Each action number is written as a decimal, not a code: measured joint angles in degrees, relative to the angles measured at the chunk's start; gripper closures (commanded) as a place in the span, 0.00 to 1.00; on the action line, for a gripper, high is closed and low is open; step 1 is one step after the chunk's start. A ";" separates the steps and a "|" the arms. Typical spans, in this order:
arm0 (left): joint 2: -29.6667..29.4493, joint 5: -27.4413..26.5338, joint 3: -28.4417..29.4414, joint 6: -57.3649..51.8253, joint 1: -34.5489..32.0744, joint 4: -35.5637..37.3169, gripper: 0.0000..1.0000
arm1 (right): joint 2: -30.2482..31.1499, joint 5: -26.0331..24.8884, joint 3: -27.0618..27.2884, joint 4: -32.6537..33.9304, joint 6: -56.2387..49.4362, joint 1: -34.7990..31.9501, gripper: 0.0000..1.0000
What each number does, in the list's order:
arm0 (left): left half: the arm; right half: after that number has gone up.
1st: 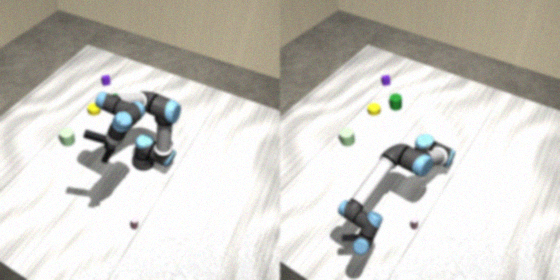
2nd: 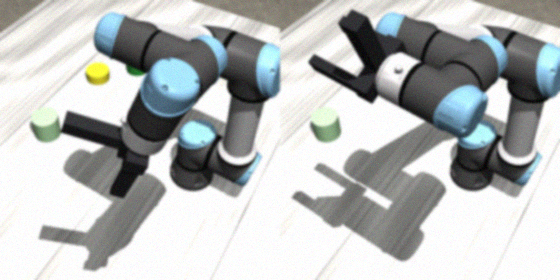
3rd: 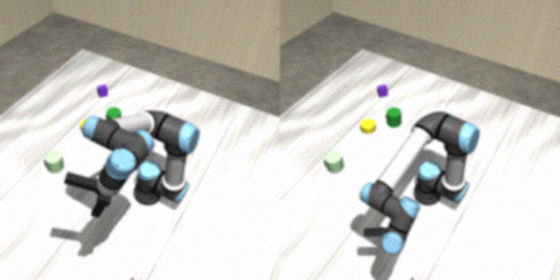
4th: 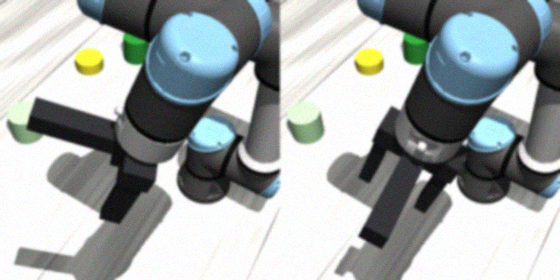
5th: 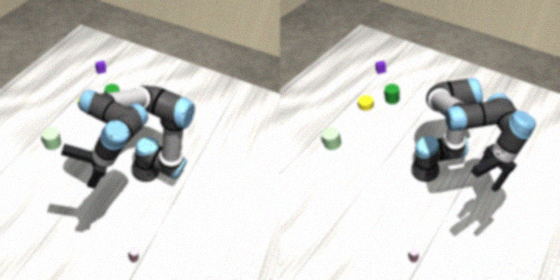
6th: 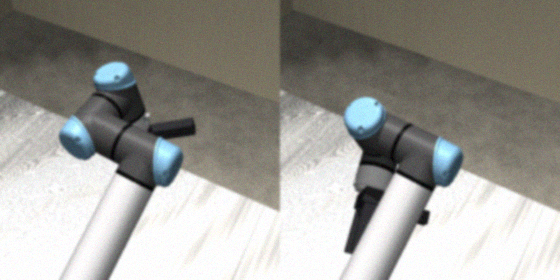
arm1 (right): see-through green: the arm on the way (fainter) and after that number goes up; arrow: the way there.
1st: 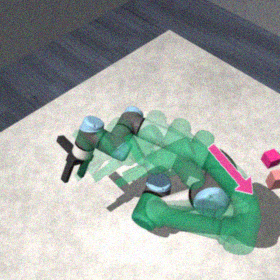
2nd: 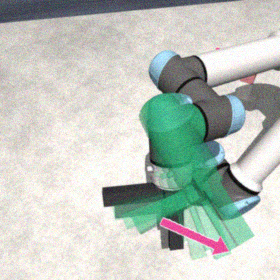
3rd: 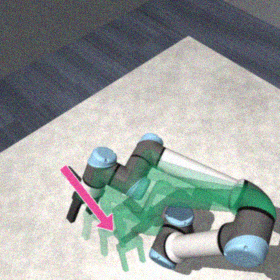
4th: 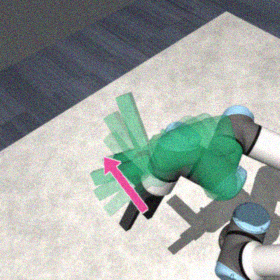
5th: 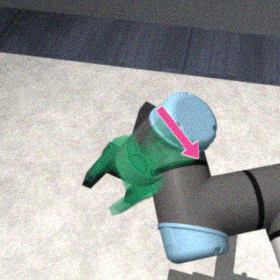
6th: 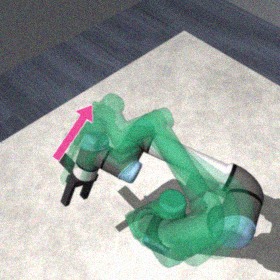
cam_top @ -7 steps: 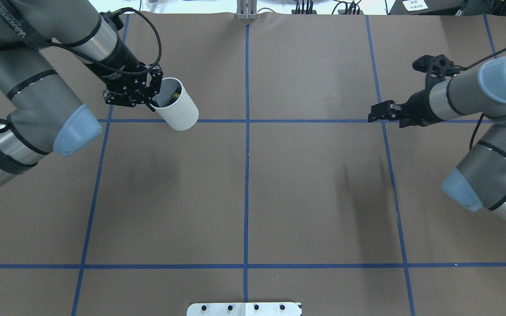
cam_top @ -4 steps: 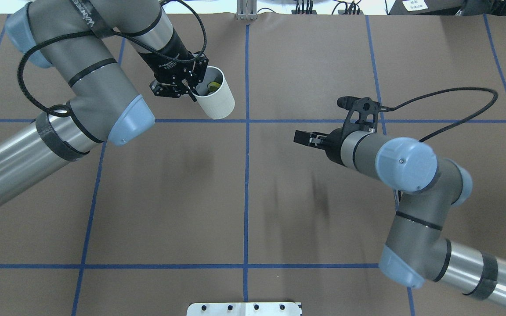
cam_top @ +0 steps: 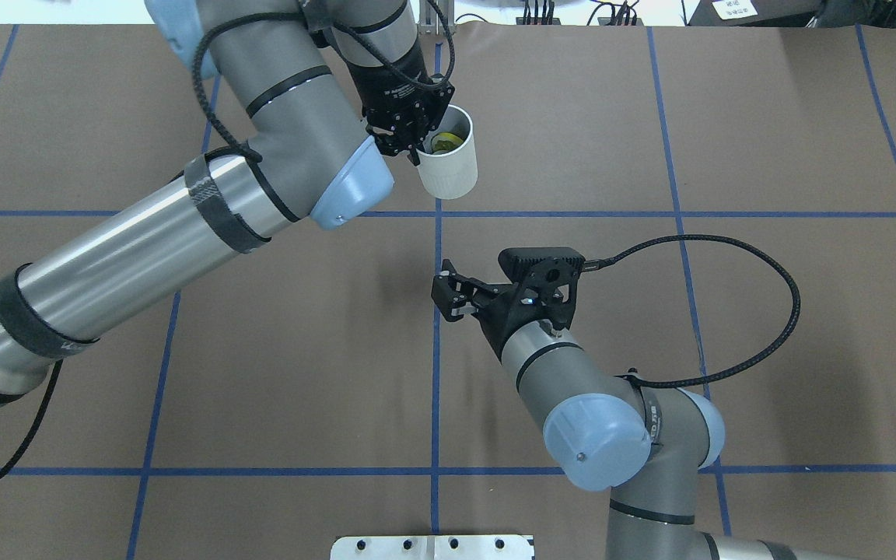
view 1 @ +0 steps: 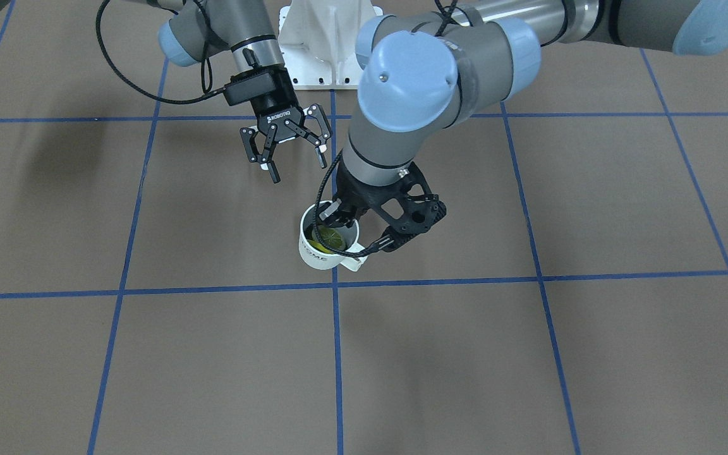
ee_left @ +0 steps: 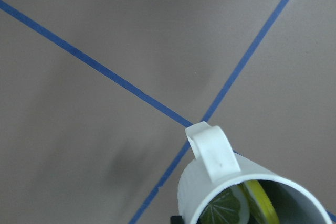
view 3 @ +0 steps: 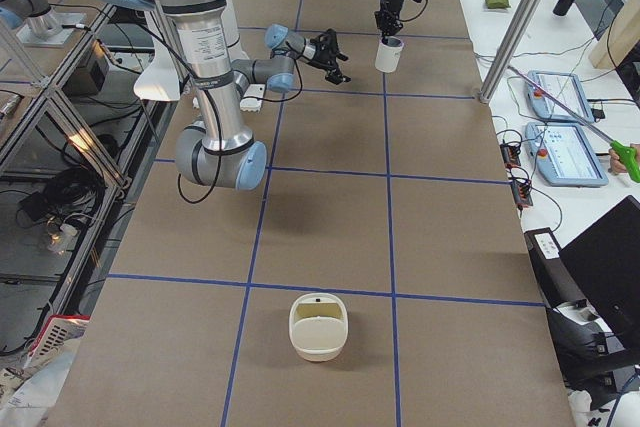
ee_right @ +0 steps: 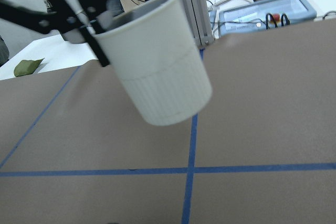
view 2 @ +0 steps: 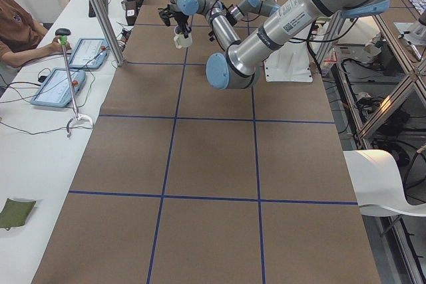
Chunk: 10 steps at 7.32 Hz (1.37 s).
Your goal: Left arm hands cup to right arm to dump lemon
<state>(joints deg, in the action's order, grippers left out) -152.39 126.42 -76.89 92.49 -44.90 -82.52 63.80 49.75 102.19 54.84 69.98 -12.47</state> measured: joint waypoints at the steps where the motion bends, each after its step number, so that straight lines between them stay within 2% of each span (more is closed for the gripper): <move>1: -2.49 -1.35 2.11 -0.02 1.01 1.85 1.00 | -1.25 -4.60 -1.92 -0.03 -3.43 1.01 0.04; 4: -4.44 -2.37 2.80 -0.06 2.24 4.92 1.00 | -3.09 -16.88 -5.60 0.09 -5.70 2.03 0.04; 6: -4.56 -2.35 2.27 -0.10 2.67 5.32 1.00 | -3.25 -22.40 -6.79 0.09 -5.81 2.08 0.03; 10: -4.44 -2.32 0.77 -0.11 4.17 6.36 1.00 | -3.18 -26.08 -10.00 0.17 -5.90 2.15 0.03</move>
<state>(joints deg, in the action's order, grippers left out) -156.83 124.10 -76.12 92.37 -40.73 -76.16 60.63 23.67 92.19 55.02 64.07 -10.31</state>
